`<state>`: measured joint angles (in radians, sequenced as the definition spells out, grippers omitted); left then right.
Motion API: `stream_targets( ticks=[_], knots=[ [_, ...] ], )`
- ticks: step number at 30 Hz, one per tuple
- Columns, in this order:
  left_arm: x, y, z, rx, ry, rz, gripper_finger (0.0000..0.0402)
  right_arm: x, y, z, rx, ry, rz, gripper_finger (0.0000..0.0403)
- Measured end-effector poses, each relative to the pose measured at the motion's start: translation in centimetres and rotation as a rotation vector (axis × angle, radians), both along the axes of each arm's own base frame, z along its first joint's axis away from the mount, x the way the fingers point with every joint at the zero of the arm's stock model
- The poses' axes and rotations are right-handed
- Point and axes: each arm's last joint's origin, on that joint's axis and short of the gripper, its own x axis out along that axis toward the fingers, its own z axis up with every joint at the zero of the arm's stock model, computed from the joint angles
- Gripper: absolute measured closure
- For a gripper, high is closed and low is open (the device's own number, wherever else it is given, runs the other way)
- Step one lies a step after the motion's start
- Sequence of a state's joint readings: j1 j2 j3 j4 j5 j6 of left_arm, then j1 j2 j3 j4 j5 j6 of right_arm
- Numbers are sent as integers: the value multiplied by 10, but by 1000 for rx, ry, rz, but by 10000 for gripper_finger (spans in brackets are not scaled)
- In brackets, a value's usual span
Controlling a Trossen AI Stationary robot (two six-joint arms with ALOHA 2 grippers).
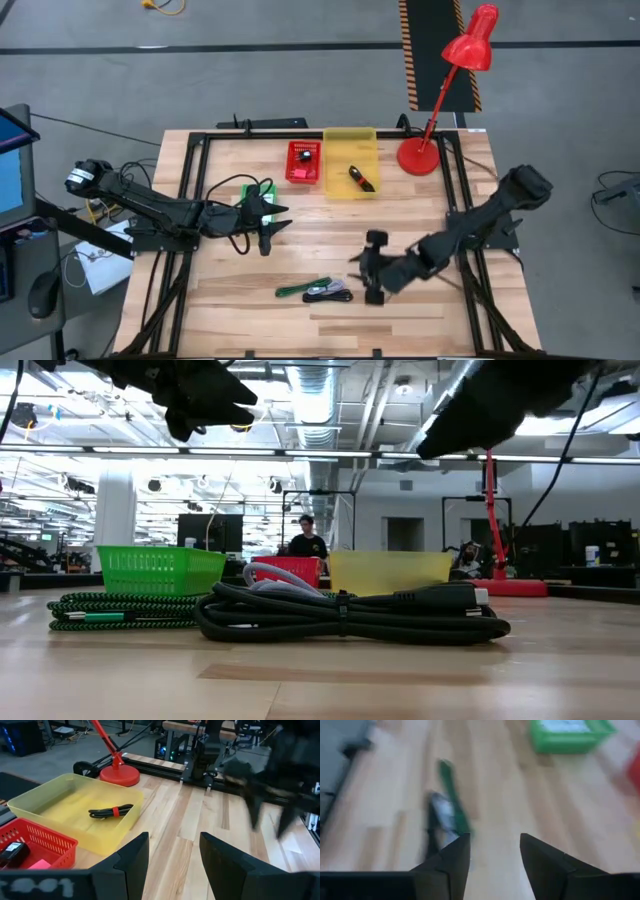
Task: Pick and place items into bin
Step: Put the black charger cable into the yellow bin
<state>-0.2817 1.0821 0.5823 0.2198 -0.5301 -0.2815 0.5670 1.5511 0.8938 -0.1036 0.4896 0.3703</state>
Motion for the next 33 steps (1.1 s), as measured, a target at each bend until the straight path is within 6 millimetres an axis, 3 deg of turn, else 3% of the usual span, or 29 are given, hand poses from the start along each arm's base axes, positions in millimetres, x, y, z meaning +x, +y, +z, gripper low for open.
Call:
stream_targets(
  ticks=[4, 12, 21, 25, 30, 33],
  knots=[
    [0, 0, 0, -26, -6, 7, 237, 7, 24, -30, -13, 3, 36, 246],
    [0, 0, -1, -49, -4, 14, 237, 25, 55, -64, -55, 32, 69, 248],
    [0, 0, -2, -66, -2, 18, 237, 42, 63, -104, -95, 126, 44, 248],
    [-1, 0, -2, -68, 5, 20, 237, 45, 61, -110, -64, 153, -9, 273],
    [-1, 0, -3, -67, 8, 20, 237, 42, 63, -104, -55, 156, 0, 346],
    [-1, 0, -3, -67, 8, 20, 237, 37, 63, -97, -71, 163, 21, 350]
  ],
)
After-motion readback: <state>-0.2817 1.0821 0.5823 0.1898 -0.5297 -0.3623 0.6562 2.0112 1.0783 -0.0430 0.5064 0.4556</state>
